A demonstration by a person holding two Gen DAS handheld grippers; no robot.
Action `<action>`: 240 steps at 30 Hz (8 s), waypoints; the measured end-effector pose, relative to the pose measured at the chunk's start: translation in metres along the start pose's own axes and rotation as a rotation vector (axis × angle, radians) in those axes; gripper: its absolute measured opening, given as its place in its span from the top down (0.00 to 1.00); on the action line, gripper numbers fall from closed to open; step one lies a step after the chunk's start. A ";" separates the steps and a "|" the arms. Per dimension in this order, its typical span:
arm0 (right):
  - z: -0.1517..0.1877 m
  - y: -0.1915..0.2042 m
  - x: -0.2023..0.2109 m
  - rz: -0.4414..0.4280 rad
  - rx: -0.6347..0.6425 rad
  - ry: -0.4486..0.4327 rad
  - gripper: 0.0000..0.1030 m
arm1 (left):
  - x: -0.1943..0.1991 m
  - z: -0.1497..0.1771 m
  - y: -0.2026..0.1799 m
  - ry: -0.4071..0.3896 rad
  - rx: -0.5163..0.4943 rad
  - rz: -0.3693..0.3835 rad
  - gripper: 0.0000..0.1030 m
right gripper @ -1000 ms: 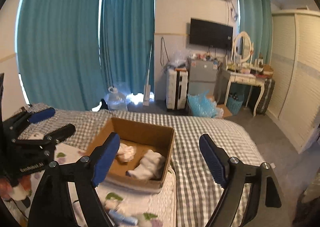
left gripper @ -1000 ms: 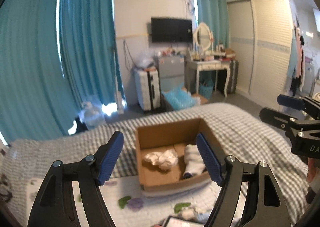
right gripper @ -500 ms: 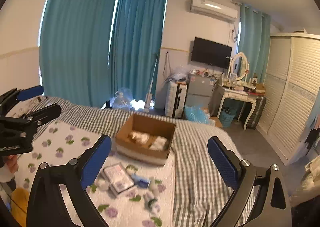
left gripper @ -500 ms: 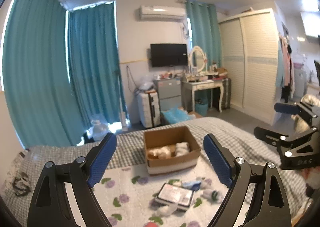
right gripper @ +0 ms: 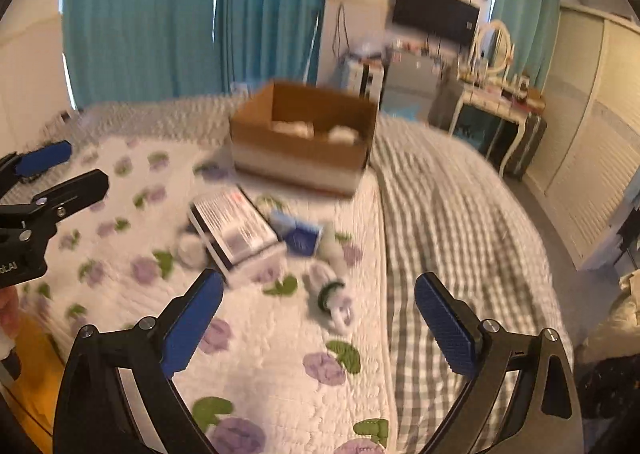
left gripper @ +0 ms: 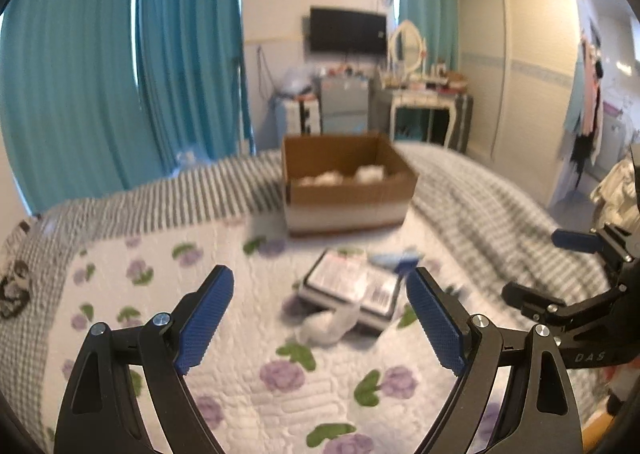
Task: Organize soft objects
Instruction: 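Grasp the white tissue bundle with the left tool while the right tool grasps the ring toy, then carry both items over the box and open both tools to release them, then return to the bed and grasp the white tissue pack with the right tool, then grasp the blue-white tube with the left tool while the right tool holds the tissue pack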
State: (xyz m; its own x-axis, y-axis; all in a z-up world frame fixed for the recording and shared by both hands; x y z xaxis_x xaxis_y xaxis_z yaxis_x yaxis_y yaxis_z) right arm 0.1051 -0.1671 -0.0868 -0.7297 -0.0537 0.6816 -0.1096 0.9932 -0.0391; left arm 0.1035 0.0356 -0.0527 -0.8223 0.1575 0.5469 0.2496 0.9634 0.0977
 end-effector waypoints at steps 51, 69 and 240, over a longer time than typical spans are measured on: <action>0.046 -0.036 -0.155 0.035 -0.136 0.194 0.68 | -0.136 0.082 -0.002 0.244 -0.038 0.183 0.54; -0.010 -0.021 0.002 -0.065 -0.106 -0.066 0.68 | -0.016 -0.003 -0.017 0.040 -0.056 0.177 0.54; -0.052 -0.146 -0.083 -0.083 -0.260 -0.133 0.51 | -0.152 -0.027 -0.098 0.193 0.046 0.102 0.27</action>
State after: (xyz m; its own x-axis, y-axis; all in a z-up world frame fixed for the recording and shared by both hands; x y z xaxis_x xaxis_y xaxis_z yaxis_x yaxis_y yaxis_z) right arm 0.2171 -0.3023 -0.0998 -0.8096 -0.1322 0.5720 -0.0089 0.9770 0.2132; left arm 0.2180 -0.0887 -0.1227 -0.6799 0.2142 0.7013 0.2991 0.9542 -0.0014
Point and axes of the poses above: each gripper's, at about its wrist camera, not at the fingertips, and x roughly against the way its jaws point, y to its left, z to its underside, the point moved 4 cm from there along -x, roughly the way its jaws point, and after that the axes turned 5 degrees about -x, right-handed, at the moved point
